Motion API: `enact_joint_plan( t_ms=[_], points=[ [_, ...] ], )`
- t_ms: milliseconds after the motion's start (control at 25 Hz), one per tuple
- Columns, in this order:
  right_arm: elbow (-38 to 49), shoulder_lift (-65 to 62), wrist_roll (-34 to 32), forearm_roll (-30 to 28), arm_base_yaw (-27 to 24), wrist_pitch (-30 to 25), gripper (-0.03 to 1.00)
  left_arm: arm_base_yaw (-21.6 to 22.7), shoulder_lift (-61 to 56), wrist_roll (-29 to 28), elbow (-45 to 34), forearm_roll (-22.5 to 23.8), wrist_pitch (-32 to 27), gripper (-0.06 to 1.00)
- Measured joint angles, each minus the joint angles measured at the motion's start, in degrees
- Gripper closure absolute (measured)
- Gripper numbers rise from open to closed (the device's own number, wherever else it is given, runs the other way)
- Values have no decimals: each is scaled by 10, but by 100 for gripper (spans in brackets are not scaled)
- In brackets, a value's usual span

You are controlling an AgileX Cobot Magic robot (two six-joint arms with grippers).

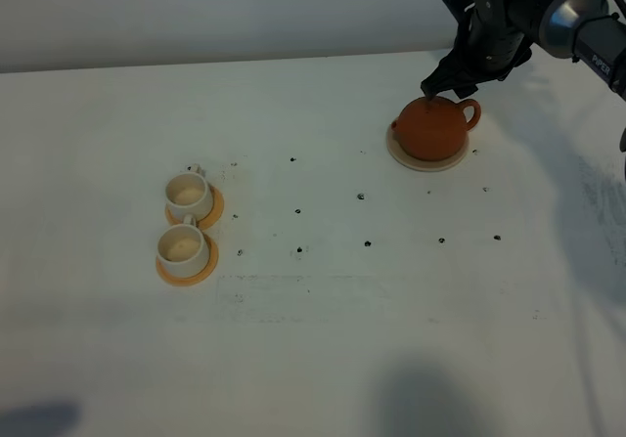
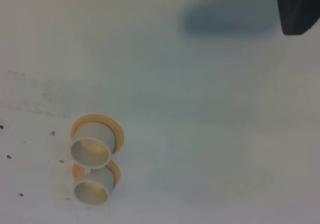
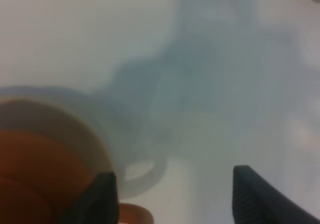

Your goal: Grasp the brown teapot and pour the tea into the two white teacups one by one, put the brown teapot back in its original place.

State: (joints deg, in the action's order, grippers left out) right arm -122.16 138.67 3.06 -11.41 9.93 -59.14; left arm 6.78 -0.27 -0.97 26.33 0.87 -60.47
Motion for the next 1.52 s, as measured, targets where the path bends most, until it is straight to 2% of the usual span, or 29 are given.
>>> enact_joint_plan(
  t_ms=[400,720,1520],
  points=[
    [0,-1,16,1,0,-15,48,0,0,0,0,0,0,67],
    [0,-4,39,1,-1,-49,48,0,0,0,0,0,0,67],
    [0,-26,40,-8,-7,-77,48,0,0,0,0,0,0,67]
  ],
)
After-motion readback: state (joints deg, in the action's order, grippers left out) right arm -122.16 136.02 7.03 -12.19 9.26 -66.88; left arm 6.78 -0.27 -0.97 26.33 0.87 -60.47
